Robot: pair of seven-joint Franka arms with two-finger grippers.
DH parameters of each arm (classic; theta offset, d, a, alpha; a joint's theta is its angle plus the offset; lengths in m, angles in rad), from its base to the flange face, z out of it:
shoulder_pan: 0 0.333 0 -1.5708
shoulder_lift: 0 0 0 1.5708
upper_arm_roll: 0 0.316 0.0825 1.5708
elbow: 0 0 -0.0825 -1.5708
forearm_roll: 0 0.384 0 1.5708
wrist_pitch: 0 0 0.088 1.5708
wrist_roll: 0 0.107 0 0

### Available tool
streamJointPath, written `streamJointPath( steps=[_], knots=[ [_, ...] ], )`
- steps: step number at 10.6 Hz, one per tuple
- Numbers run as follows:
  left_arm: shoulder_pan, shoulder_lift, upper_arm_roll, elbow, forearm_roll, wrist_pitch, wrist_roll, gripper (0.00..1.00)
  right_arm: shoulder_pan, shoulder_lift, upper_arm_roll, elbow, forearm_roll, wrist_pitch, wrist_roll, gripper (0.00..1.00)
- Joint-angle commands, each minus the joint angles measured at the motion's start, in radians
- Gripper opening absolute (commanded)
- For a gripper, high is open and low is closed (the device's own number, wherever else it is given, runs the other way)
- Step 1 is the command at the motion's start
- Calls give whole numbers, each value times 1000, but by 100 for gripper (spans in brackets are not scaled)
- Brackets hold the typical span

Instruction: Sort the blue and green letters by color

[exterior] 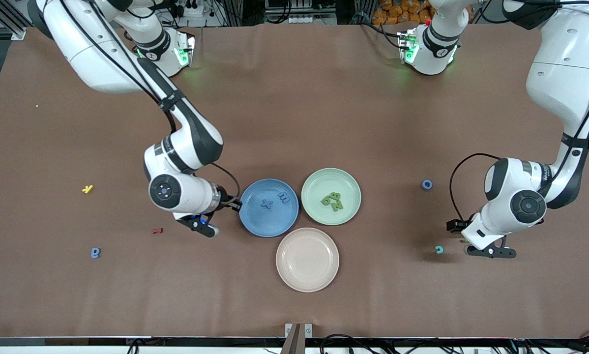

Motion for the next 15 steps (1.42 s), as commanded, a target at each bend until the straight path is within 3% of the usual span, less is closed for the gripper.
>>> streamJointPath(
  steps=[1, 2, 3, 6, 8, 13, 15],
  knots=[
    [11, 24, -8, 30, 10, 22, 58, 98, 60, -5, 6, 26, -4, -9, 143, 7],
    [22, 27, -8, 32, 9, 26, 78, 97, 59, -5, 6, 26, -1, -8, 145, 45],
    [22, 27, -8, 32, 8, 35, 101, 96, 60, -5, 5, 26, -4, -6, 146, 96],
    [36, 35, -8, 32, 2, 71, 117, 94, 51, -8, 0, 26, -18, -6, 142, 100],
    [37, 43, -8, 30, -5, 92, 117, 91, 4, -6, -3, 19, -91, -12, 63, 100],
    [36, 44, -8, 32, -5, 94, 117, 86, -202, -2, -8, 6, -110, -15, -409, 100],
    [36, 52, -8, 37, -5, 109, 117, 86, -228, 16, -84, 22, -168, 3, -595, 100]
  ],
)
